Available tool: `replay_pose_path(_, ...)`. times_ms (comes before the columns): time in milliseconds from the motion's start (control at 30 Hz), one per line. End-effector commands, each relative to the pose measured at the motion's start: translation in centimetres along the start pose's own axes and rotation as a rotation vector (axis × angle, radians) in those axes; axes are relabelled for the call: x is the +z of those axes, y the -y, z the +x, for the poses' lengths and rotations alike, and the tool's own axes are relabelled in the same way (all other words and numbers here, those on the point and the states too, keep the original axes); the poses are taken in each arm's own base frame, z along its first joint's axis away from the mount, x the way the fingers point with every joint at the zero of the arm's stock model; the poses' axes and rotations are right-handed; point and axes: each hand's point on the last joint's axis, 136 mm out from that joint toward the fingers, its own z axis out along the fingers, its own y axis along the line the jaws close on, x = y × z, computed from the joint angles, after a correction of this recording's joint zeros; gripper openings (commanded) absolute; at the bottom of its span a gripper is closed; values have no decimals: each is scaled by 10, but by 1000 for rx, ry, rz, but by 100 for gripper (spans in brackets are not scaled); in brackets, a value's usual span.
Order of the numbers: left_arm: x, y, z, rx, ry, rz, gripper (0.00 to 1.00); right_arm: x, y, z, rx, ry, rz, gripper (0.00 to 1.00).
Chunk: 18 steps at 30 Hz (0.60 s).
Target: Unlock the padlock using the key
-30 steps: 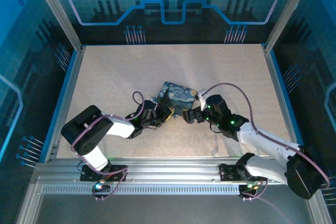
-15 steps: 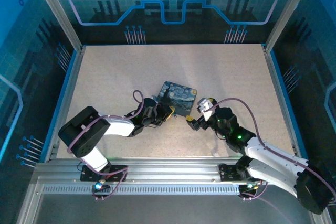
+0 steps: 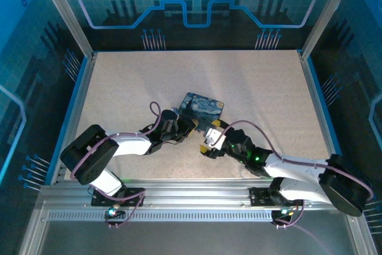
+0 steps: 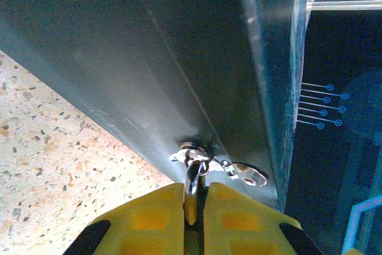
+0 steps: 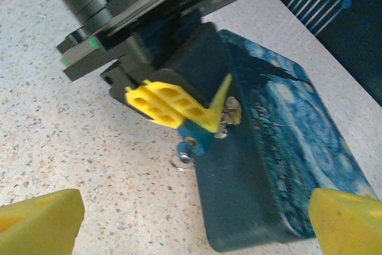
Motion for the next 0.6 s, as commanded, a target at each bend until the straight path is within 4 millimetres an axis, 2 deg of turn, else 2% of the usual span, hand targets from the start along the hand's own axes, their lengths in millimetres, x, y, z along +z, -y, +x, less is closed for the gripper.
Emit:
replay_pose_path(0,-4,28,-3,14,16,63,0,8,6,-22,-62,59,72,93)
replay_pose_path(100,-3,28,-3,12,14,62,0,16,3,-21,-75,50,84,92)
replay_pose_path(333,-1,28,-2,4,5,67,0,33,-3,-14,-61,13,72,77)
replay_pose_path(567,3,26,0,-10,-4,71,0,45,-4,-8,-42,-19,79,55)
